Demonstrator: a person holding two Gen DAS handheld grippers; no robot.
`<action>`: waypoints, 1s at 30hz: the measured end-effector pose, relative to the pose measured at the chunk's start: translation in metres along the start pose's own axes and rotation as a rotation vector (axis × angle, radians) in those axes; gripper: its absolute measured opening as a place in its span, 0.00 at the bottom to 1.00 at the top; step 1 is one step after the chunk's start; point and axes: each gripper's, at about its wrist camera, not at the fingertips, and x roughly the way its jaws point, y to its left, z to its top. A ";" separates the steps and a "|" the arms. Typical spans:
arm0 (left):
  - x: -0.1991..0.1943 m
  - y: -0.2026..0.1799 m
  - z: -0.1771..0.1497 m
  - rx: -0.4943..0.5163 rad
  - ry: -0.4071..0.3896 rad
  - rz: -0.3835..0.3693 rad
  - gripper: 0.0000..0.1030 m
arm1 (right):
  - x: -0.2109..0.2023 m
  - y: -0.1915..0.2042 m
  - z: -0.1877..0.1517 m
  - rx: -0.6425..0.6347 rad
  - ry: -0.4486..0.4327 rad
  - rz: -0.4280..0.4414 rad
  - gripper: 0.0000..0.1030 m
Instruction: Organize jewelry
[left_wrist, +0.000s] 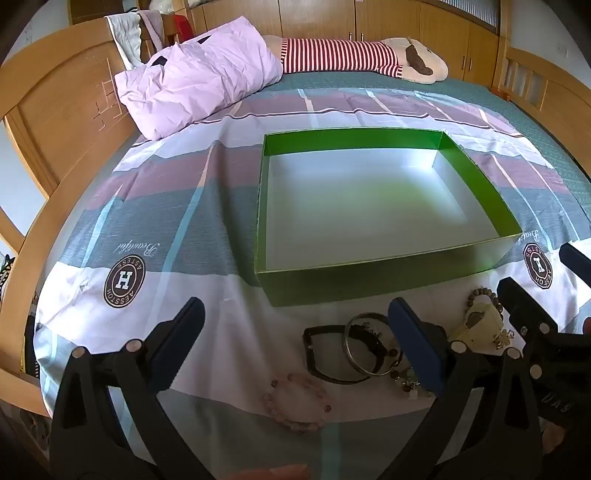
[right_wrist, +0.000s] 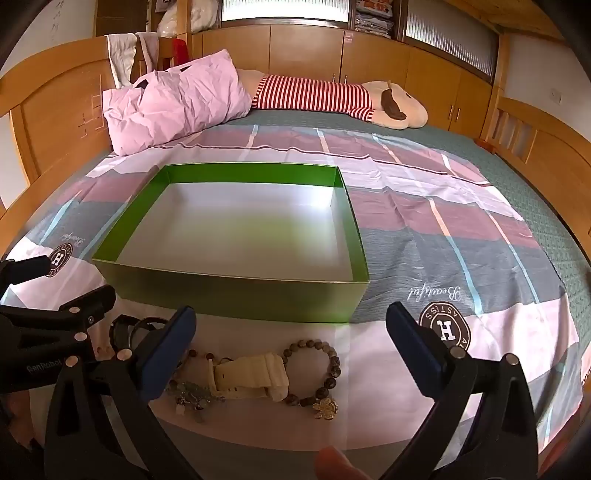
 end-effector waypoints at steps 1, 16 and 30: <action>0.000 0.000 0.000 0.000 0.001 0.001 0.98 | 0.000 0.000 0.000 -0.001 0.000 -0.001 0.99; -0.001 0.001 -0.001 0.002 0.003 0.002 0.98 | -0.006 0.000 0.002 0.001 -0.015 -0.001 0.99; -0.001 -0.002 -0.002 0.008 0.006 0.002 0.98 | -0.005 0.001 0.001 -0.003 -0.013 -0.001 0.99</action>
